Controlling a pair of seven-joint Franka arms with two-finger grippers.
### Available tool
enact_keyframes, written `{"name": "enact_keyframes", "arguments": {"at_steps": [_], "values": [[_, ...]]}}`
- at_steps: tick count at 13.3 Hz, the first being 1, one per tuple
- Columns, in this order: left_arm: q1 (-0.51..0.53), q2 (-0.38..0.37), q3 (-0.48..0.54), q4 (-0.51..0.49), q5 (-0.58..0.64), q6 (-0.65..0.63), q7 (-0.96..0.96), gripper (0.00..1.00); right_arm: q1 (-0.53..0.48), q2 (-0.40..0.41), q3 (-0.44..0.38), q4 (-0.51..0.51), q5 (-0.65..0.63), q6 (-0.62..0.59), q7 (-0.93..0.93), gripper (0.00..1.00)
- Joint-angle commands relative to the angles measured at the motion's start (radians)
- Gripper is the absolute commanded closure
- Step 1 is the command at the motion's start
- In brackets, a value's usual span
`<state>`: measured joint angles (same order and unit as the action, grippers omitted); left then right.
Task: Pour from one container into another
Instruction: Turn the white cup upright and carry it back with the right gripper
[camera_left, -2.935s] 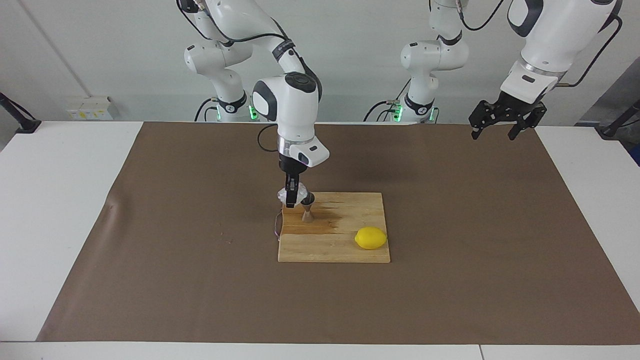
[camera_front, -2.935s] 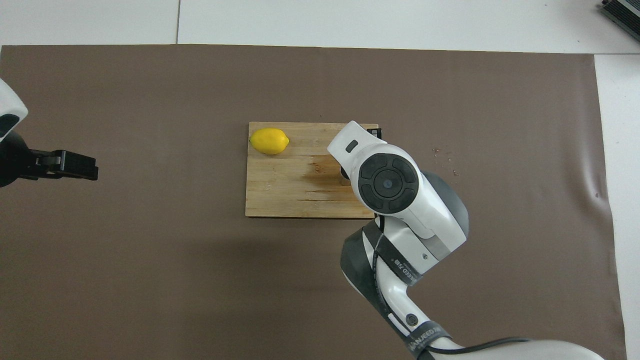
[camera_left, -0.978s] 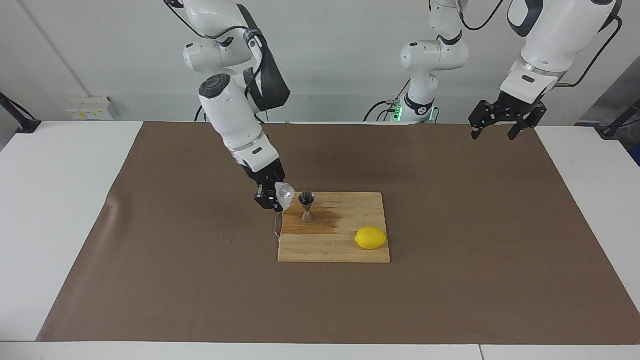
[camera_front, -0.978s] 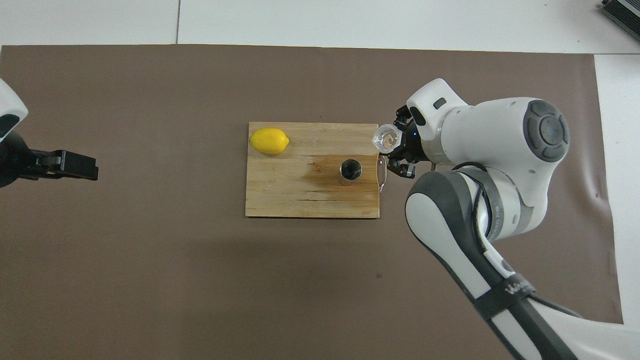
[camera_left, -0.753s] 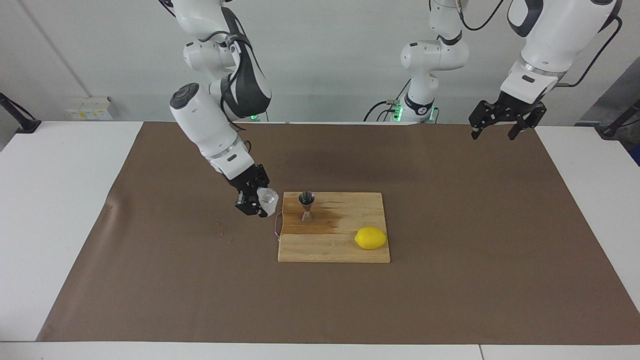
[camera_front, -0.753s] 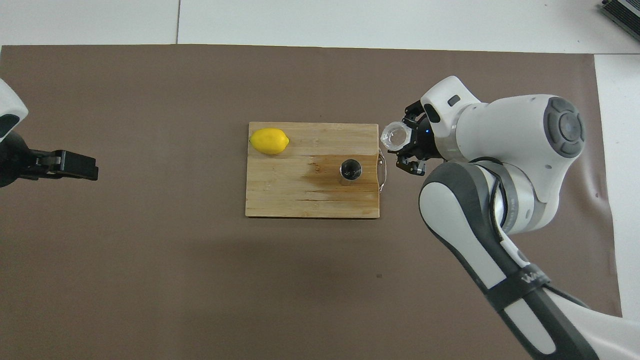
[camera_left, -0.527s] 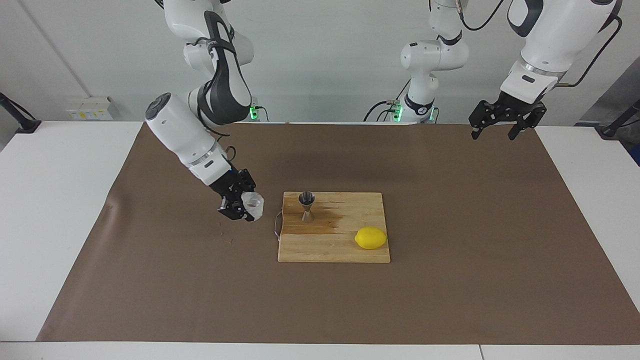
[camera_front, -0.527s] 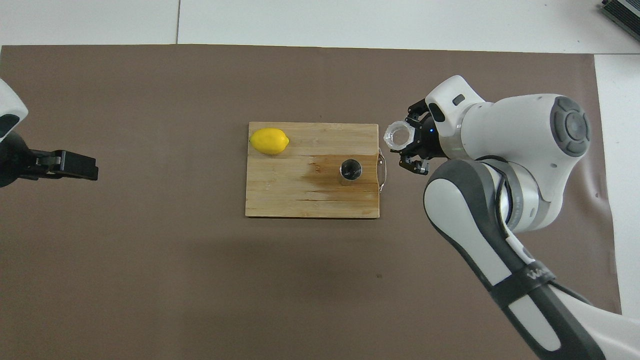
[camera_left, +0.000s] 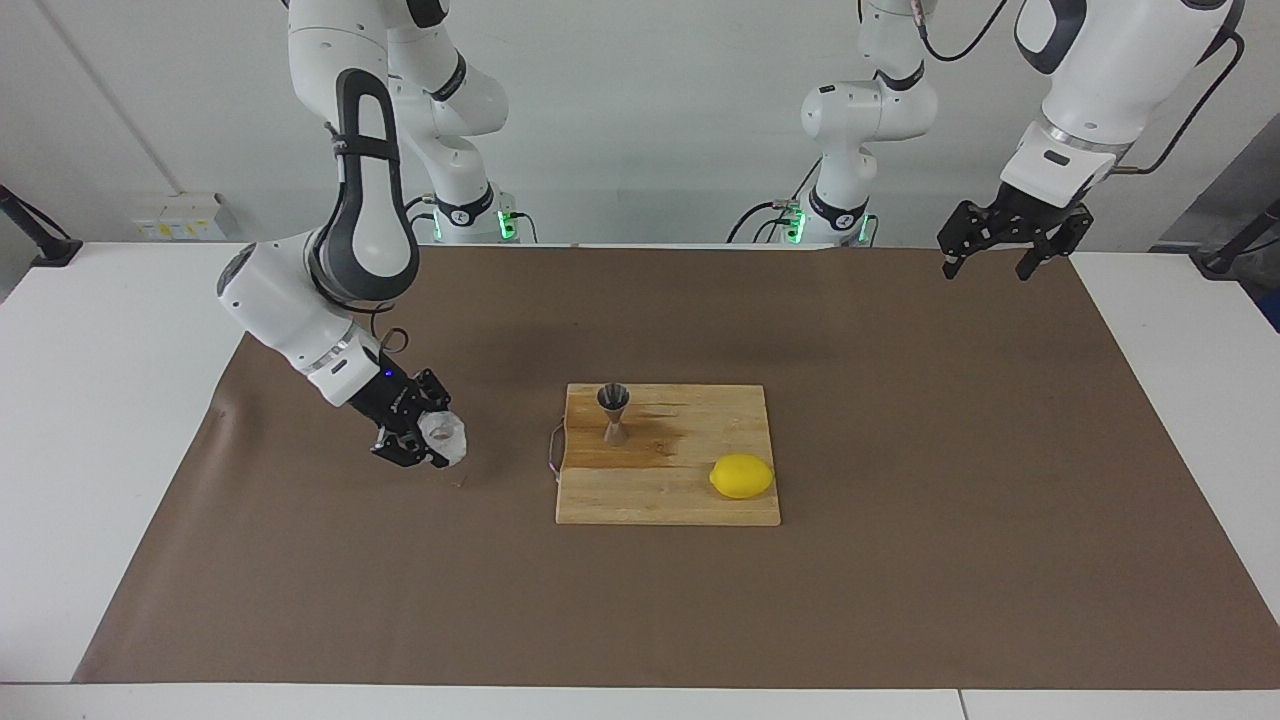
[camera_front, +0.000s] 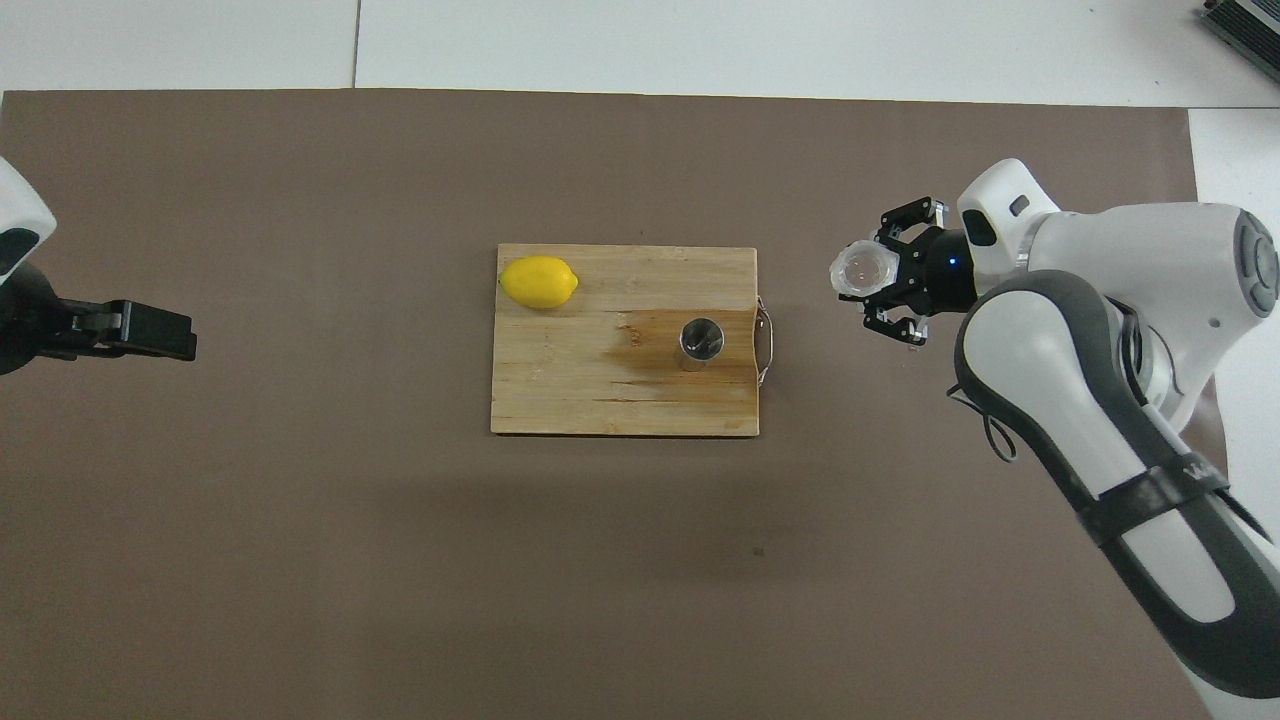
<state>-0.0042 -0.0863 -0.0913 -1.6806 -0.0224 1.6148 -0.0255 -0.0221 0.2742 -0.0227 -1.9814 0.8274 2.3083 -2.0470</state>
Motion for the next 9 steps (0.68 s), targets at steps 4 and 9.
{"name": "enact_keyframes", "arguments": {"at_steps": [4, 9], "values": [[0.006, -0.023, -0.004, -0.017, 0.015, -0.009, 0.013, 0.0, -0.099, 0.118, 0.012, -0.014, 0.16, -0.02, -0.286, 0.71], [0.006, -0.023, -0.004, -0.019, 0.015, -0.009, 0.013, 0.0, -0.11, 0.123, 0.012, -0.022, 0.162, -0.017, -0.305, 0.52]]}}
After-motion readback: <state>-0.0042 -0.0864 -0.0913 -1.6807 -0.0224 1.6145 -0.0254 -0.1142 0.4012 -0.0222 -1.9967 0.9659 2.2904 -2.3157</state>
